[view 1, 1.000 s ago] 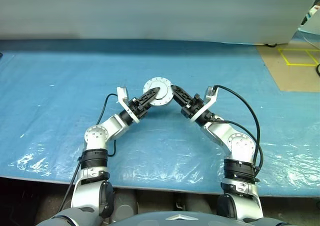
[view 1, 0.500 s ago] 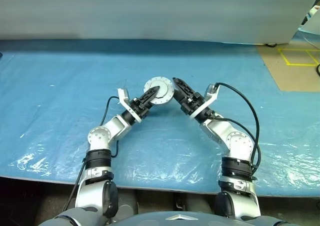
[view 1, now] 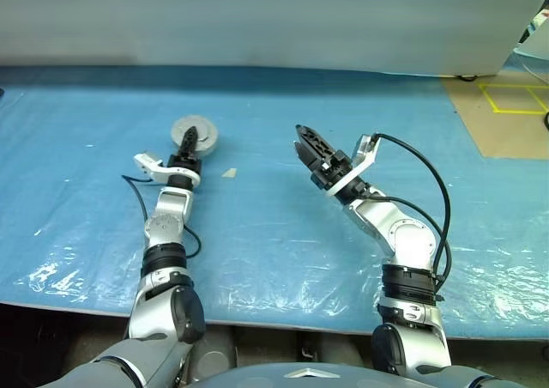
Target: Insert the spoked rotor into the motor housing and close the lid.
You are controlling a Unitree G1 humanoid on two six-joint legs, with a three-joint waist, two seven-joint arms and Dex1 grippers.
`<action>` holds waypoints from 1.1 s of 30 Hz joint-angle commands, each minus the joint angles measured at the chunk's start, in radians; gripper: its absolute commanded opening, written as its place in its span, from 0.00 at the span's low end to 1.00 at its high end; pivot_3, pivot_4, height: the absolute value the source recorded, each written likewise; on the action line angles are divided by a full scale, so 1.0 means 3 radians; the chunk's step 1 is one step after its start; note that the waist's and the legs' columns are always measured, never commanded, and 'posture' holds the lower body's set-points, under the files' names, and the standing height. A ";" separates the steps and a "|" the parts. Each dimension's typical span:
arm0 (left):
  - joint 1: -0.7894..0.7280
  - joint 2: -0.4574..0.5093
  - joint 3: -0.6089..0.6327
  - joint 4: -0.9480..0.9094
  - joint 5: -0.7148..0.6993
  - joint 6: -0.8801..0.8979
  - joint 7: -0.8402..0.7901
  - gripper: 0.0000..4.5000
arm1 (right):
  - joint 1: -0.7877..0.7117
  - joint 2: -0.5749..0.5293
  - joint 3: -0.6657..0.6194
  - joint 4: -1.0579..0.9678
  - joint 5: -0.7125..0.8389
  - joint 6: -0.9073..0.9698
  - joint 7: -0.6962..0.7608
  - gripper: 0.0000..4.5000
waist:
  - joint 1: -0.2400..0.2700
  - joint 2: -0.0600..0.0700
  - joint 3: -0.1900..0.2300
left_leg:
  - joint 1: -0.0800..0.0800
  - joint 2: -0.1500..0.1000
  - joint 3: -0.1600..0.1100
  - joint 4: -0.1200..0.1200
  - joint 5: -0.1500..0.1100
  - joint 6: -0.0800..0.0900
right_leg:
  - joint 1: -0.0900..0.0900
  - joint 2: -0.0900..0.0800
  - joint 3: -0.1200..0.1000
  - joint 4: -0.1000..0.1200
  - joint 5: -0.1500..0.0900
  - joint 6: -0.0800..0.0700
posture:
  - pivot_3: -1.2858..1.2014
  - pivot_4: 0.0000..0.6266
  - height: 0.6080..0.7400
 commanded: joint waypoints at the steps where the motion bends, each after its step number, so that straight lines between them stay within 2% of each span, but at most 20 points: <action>1: -0.0175 0.0165 0.0078 0.0265 0.0231 -0.0512 0.0034 0.56 | -0.0004 -0.0030 0.0022 -0.0147 -0.0007 -0.0019 0.0059 0.77 | 0.0003 -0.0002 0.0000 | 0.0000 0.0000 0.0000 0.0000 0.0000 0.0000 | 0.0000 0.0000 0.0000 0.0000 0.0000 0.0000 | 0.52 0.24 1.00; 7: -0.0186 0.0263 0.0093 0.0620 0.0501 -0.0946 0.0145 0.56 | -0.0003 -0.0058 0.0039 -0.0144 -0.0025 -0.0021 0.0078 0.77 | 0.0010 -0.0005 0.0001 | 0.0004 0.0000 -0.0002 0.0001 -0.0001 -0.0002 | 0.0003 0.0000 -0.0001 0.0003 0.0000 0.0000 | 0.52 0.24 1.00; 14: -0.0136 0.0251 0.0089 0.0746 0.0661 -0.1059 0.0266 0.56 | 0.0010 -0.0073 0.0071 -0.0145 -0.0052 -0.0020 0.0095 0.77 | -0.0020 -0.0005 0.0001 | 0.0034 0.0001 -0.0001 -0.0002 -0.0002 -0.0003 | 0.0033 0.0000 0.0001 0.0001 0.0000 0.0000 | 0.52 0.24 1.00; 20: -0.0120 0.0276 0.0134 0.0838 0.0787 -0.1283 0.0528 0.97 | 0.0009 -0.0101 0.0103 -0.0131 -0.0104 -0.0020 0.0127 0.78 | -0.0028 -0.0002 -0.0001 | 0.0046 0.0001 0.0004 -0.0006 -0.0002 -0.0003 | 0.0047 -0.0001 0.0006 0.0002 -0.0001 -0.0002 | 0.52 0.24 1.00; 27: -0.0120 0.0412 0.0085 0.0984 0.1174 -0.1835 0.1047 0.99 | 0.0058 -0.0145 0.0217 -0.0164 -0.0291 -0.0024 0.0216 0.78 | -0.0103 -0.0001 -0.0002 | 0.0053 0.0002 0.0010 -0.0007 -0.0002 -0.0003 | 0.0050 0.0000 0.0013 -0.0002 -0.0003 -0.0004 | 0.52 0.24 1.00; 33: -0.0081 0.0440 -0.0128 0.0810 0.1474 -0.2058 0.1101 0.99 | 0.0083 -0.0232 0.0525 -0.0248 -0.1074 -0.0433 0.0382 0.78 | -0.0080 -0.0001 -0.0002 | 0.0048 0.0001 0.0005 -0.0013 -0.0001 -0.0003 | 0.0042 0.0000 0.0004 -0.0010 -0.0002 -0.0002 | 0.52 0.24 1.00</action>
